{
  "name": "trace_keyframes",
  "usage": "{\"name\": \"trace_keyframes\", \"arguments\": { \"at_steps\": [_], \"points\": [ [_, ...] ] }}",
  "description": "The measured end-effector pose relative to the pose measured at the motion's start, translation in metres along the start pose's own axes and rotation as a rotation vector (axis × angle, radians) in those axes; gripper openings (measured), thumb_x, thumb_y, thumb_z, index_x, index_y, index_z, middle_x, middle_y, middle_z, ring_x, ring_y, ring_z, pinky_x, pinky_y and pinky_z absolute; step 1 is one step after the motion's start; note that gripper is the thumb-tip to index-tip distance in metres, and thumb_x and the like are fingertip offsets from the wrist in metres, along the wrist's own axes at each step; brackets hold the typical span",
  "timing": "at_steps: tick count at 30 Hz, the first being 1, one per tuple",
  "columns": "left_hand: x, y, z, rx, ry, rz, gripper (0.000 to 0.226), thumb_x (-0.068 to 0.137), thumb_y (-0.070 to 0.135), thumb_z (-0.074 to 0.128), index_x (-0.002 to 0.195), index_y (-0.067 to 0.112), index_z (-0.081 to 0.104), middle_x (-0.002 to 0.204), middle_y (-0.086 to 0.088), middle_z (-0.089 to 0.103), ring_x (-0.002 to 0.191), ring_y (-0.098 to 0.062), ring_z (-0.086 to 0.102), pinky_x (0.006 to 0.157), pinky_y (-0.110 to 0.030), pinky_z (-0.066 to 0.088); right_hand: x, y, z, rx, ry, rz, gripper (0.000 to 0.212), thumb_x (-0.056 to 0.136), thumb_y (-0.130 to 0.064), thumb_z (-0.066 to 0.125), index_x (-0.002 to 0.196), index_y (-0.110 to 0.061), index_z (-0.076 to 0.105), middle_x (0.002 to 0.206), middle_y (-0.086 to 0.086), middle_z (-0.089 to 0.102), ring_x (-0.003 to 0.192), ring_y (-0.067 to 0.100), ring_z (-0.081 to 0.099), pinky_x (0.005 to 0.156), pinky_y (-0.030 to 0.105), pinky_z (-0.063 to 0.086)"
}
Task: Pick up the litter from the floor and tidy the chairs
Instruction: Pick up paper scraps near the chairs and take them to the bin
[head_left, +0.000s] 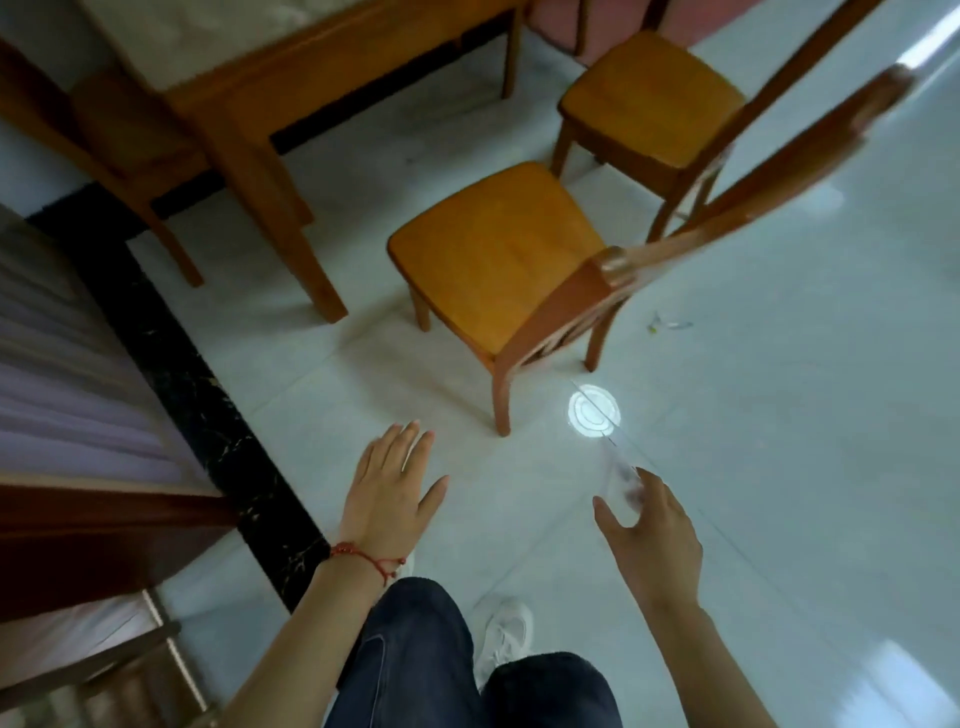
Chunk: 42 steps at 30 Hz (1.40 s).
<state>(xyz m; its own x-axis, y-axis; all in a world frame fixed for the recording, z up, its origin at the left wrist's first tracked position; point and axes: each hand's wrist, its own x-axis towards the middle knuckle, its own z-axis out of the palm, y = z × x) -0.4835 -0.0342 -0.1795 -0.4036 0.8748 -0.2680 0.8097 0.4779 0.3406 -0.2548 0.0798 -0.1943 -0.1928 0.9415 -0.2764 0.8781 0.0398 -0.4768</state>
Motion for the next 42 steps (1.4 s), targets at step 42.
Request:
{"name": "trace_keyframes", "arguments": {
  "at_steps": [42],
  "points": [
    [0.306, 0.477, 0.061, 0.129, -0.165, 0.407, 0.085, 0.091, 0.059, 0.005, 0.115, -0.004, 0.058, 0.119, -0.026, 0.059, 0.111, -0.044, 0.054, 0.088, -0.057, 0.045, 0.328, 0.275, -0.297, 0.088, 0.222, 0.270, 0.049, 0.080, -0.040, 0.061, 0.121, -0.018, 0.047, 0.106, -0.001, 0.061, 0.095, 0.020, 0.057, 0.077, 0.032, 0.044]
  ]
}}
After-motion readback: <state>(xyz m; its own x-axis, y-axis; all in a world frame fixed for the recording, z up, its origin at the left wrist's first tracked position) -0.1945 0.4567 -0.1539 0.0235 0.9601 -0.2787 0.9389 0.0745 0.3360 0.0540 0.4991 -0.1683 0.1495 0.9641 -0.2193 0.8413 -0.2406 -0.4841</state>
